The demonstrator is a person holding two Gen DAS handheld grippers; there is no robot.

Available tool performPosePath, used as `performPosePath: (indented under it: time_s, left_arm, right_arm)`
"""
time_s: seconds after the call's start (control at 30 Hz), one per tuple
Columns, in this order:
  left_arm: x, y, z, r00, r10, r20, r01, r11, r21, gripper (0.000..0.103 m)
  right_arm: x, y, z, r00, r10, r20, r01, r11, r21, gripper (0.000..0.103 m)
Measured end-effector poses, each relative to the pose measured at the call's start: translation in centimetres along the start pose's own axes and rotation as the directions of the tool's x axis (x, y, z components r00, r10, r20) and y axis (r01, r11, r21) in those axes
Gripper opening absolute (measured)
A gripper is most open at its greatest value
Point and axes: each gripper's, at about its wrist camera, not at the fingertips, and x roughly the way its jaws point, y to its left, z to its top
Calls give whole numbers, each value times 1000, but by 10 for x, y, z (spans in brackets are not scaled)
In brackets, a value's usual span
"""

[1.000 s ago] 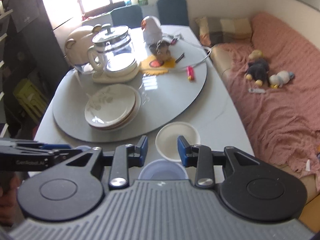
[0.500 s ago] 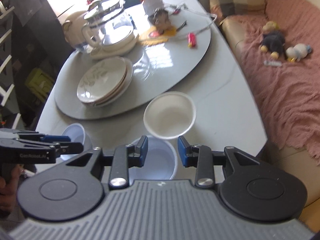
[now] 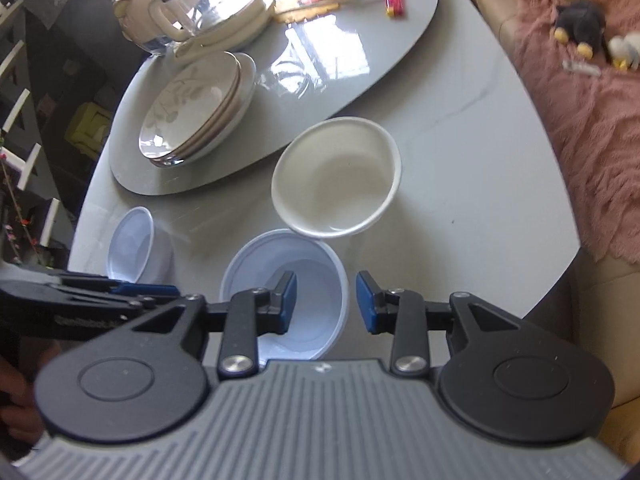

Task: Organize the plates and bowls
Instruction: 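Close the left gripper on the second plastic bowl rim while the right gripper grips it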

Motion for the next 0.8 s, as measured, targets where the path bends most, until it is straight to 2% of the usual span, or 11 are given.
performPosePath:
  time_s: [0.17,0.3,0.47,0.6,0.67,0.8]
  left_arm:
    - [11,-1,0,1000,-24,-13,23,999,-49,50]
    - [21,-5,-2,1000,16,-14,-17,998,-58,47]
    - [29,-8,-3,999,34,-13,-34,999,-42,46]
    - [35,-5,-3,998,55,-7,-55,997,-52,39]
    - [35,-4,-4,999,48,-2,-48,997,-57,37]
    - [41,0,-7,999,26,-23,-28,997,-78,30]
  right_arm:
    - [10,1,5,999,1,-40,-3,999,-38,36]
    - [19,2,3,997,-6,-71,2,998,-62,36]
    - [28,-2,-6,995,-7,-95,5,1000,-17,36]
    - [35,-1,-15,996,-29,-89,27,999,-20,36]
    - [35,-1,-16,997,-35,-70,33,999,-23,29]
    - [37,-4,-17,997,-40,-65,40,999,-6,21]
